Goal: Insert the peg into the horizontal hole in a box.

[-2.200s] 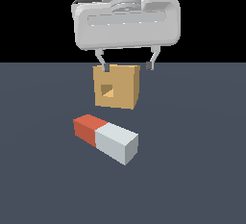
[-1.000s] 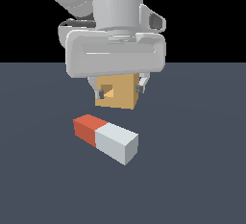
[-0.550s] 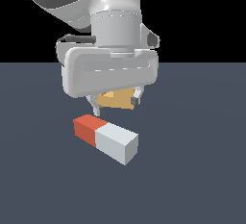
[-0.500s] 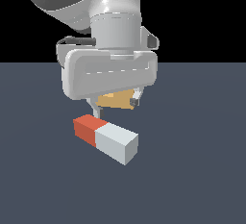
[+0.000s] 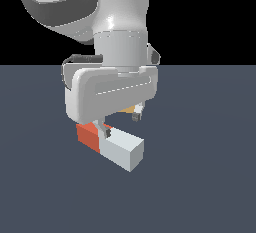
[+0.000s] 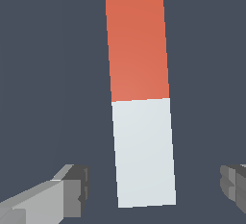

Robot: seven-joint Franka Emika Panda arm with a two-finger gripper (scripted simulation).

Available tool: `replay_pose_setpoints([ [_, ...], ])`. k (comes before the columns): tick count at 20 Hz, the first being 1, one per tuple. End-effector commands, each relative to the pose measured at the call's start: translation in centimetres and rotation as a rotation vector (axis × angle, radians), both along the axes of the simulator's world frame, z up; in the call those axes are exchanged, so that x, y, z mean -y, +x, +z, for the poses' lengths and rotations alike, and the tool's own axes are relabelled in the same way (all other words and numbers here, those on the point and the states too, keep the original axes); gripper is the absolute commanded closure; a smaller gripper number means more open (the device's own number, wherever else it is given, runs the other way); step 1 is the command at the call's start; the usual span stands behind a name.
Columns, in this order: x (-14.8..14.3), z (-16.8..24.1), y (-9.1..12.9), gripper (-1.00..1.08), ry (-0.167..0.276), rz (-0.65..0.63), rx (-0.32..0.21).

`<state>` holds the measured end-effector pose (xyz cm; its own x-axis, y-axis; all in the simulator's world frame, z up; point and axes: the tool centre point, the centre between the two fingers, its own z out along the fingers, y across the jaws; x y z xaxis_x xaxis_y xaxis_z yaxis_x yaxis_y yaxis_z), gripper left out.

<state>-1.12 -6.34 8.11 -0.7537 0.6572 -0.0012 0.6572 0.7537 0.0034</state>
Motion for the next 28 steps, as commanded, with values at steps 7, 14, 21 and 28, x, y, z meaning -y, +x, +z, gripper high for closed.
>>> replay_pose_setpoints([
  [7,0.3,-0.7,0.0,-0.92,-0.002,0.064,-0.003],
  [14,0.3,-1.1,0.0,-0.92,-0.002,0.062,-0.003],
  [21,0.3,-4.2,-0.1,-0.92,-0.002,0.064,-0.003],
  [28,0.3,-5.7,0.0,-0.92,-0.002,0.064,-0.003],
])
